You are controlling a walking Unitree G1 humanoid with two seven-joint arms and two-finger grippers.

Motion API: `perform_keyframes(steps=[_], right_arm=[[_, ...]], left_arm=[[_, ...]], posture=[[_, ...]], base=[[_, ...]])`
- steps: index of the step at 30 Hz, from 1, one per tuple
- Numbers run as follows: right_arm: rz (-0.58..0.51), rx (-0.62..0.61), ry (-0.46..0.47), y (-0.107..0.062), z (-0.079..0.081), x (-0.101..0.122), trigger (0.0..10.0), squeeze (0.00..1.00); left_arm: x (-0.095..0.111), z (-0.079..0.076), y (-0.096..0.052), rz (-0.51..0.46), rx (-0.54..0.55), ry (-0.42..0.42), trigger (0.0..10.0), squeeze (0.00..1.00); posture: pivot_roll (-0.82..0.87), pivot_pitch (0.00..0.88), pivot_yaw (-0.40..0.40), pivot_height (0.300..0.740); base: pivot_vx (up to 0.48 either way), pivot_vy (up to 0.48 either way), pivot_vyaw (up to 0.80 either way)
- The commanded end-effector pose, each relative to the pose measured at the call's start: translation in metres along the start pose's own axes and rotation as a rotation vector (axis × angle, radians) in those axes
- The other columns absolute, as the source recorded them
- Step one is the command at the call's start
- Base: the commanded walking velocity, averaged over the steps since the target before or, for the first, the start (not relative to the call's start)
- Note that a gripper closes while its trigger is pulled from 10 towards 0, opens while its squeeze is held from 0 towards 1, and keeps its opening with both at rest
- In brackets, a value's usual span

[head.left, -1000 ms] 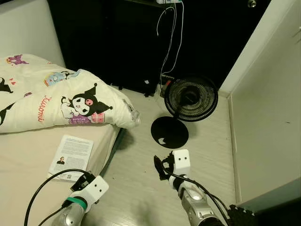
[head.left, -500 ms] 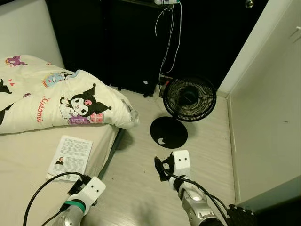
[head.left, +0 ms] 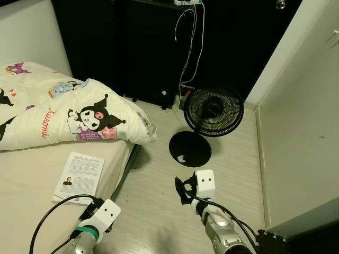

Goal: Clean up the room

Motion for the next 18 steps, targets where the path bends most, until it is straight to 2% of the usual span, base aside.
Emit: perform_keyframes(steps=[1,18], right_arm=[[0.03,-0.013,0.01,-0.0025,-0.0031,-0.0074,10.0,0.0],[0.022,-0.014,0.013,-0.0025,-0.006,-0.0058,10.0,0.0]], left_arm=[[-0.0073,-0.0042,-0.0025,0.03,-0.015,-0.003,10.0,0.0],[-0.0064,-0.0047,-0.0016,0.027,-0.017,0.004,10.0,0.0]], posture=[[0.09,0.0,-0.018,0.74],[0.09,0.0,-0.026,0.74]], base=[[0.0,0.0,0.0],[0.0,0.0,0.0]])
Point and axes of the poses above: a point about 5 cm out from each wrist's last joint towards the gripper, its own y axis pointing out of the wrist towards the gripper, its own x axis along the axis of the wrist's last joint, z = x × y, the point moved 4 cm from there along y, pointing out of the wrist towards the gripper, and after that the axes turned 2 degrees about y, right-handed, at the moved point
